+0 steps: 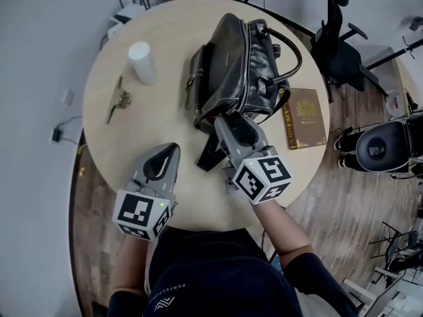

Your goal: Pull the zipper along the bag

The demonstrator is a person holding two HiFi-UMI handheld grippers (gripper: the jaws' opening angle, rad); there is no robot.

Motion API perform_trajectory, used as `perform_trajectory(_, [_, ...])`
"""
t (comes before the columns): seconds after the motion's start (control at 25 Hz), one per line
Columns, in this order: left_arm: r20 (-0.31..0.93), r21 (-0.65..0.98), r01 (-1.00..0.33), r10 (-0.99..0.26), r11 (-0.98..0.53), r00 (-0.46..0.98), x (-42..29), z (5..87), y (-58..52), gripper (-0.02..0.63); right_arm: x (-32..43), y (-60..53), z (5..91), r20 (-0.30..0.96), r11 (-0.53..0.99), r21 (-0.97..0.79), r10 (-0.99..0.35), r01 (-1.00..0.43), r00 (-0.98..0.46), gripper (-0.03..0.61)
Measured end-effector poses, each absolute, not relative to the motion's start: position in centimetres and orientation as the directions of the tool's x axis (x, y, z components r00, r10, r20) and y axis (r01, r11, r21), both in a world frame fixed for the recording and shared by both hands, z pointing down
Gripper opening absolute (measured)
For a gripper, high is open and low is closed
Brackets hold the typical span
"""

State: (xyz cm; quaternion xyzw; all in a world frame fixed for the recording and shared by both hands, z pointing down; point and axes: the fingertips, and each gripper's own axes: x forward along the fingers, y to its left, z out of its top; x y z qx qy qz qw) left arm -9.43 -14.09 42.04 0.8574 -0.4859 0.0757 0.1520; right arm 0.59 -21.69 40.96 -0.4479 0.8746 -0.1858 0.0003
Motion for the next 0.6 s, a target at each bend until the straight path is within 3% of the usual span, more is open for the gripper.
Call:
perform_trajectory(0.36, [0.269, 0.187, -0.831, -0.786, -0.524, 0.556, -9.2, 42.1, -15.3, 0.024, 0.2, -21.3, 40.3, 0.155, 0.545, -0.318, -0.778, -0.776, -0.609, 0.138])
perform_trajectory(0.6, [0.269, 0.190, -0.813, -0.767, -0.551, 0.583, -9.0, 42.3, -15.6, 0.023, 0.0, -20.9, 40.0, 0.157, 0.575, -0.310, -0.755, -0.758, -0.637, 0.103])
